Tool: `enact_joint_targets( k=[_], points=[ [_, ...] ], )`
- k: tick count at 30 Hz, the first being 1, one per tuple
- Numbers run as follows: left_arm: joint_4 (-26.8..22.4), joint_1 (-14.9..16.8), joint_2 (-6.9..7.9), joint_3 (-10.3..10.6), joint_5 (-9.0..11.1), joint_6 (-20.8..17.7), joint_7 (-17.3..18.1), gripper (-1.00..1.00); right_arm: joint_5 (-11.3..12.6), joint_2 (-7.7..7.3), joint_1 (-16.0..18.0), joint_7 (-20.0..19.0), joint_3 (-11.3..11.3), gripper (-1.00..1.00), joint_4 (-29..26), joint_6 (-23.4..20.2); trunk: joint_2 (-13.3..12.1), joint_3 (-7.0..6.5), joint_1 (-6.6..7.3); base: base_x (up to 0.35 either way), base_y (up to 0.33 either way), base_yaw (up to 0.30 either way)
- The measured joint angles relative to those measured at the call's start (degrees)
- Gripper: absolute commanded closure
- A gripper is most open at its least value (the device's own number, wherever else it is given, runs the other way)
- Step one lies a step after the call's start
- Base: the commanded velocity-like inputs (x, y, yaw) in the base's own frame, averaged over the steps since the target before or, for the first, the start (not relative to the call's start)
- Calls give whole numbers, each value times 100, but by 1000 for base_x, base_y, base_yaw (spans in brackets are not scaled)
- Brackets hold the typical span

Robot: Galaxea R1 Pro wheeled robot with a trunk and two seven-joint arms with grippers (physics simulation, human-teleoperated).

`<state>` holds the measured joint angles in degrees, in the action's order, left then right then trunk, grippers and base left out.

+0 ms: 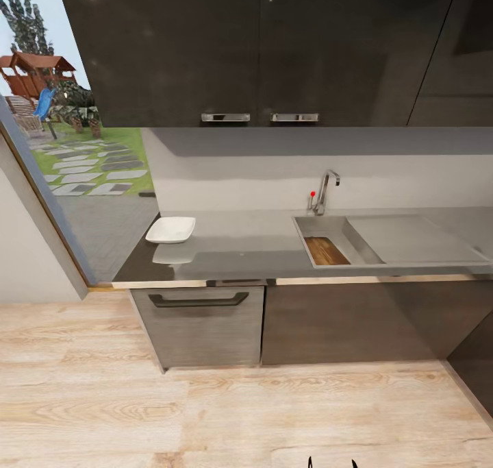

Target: In the kitchen, take the Vidalia onion out of the sink, dice it on the chopping board with the paring knife, put the diced onion into the bowl on the countertop, then place both the paring knife and the chopping board into the sink.

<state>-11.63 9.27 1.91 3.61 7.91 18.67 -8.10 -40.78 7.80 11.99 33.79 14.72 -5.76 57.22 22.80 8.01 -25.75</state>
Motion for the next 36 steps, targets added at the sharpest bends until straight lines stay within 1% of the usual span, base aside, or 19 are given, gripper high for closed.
enact_joint_targets(
  k=[36],
  points=[
    [0,0,2,2,0,4,2,-100,0,-18,0,8,11,-100,-7,0,0,0,0,0,0,0]
  ],
)
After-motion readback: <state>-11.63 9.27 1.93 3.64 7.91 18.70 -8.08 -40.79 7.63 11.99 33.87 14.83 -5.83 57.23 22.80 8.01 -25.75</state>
